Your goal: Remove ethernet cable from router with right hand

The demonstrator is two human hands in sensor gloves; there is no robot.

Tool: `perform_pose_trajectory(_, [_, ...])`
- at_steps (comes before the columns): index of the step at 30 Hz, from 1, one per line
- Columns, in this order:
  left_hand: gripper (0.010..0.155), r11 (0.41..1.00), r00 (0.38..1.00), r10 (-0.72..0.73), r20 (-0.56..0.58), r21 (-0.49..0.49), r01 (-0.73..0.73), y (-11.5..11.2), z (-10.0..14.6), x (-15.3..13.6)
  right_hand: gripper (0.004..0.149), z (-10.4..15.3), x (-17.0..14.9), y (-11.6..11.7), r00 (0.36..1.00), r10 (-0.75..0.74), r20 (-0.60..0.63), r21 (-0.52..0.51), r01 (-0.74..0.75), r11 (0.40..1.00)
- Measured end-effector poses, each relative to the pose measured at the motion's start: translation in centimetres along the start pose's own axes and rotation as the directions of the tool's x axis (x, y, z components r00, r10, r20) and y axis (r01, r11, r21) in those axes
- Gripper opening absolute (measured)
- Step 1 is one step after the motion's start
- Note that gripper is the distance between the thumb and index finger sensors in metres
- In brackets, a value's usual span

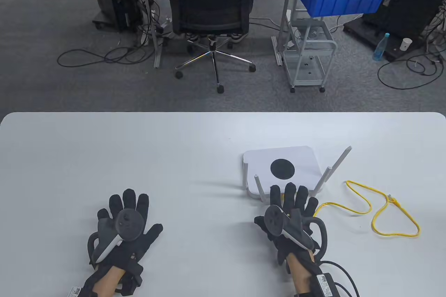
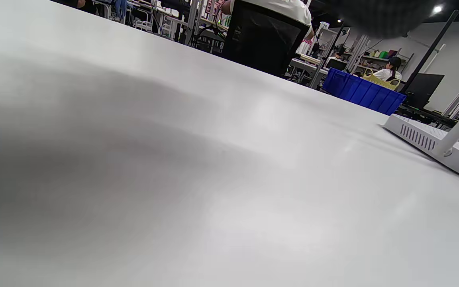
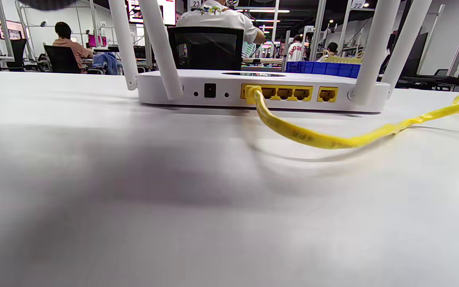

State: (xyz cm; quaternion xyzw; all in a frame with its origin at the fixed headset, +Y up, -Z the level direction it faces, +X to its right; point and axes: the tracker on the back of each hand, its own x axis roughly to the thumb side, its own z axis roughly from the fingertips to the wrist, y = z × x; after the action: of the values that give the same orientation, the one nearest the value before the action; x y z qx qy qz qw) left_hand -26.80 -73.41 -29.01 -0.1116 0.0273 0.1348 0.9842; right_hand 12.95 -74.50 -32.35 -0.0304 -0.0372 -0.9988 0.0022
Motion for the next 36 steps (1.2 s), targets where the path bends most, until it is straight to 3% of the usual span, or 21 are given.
perform_pose_trajectory(19, [0.085, 1.000, 1.000, 0.005, -0.004, -0.024, -0.005, 0.0, 0.0, 0.0, 0.094, 0.1, 0.3, 0.0, 1.000, 0.002, 0.022, 0.016, -0.002, 1.000])
perform_pose_trajectory(36, [0.083, 0.999, 1.000, -0.025, 0.010, -0.024, 0.025, 0.0, 0.1, 0.3, 0.104, -1.0, 1.0, -1.8, 0.996, -0.085, 0.012, 0.012, 0.085, 0.996])
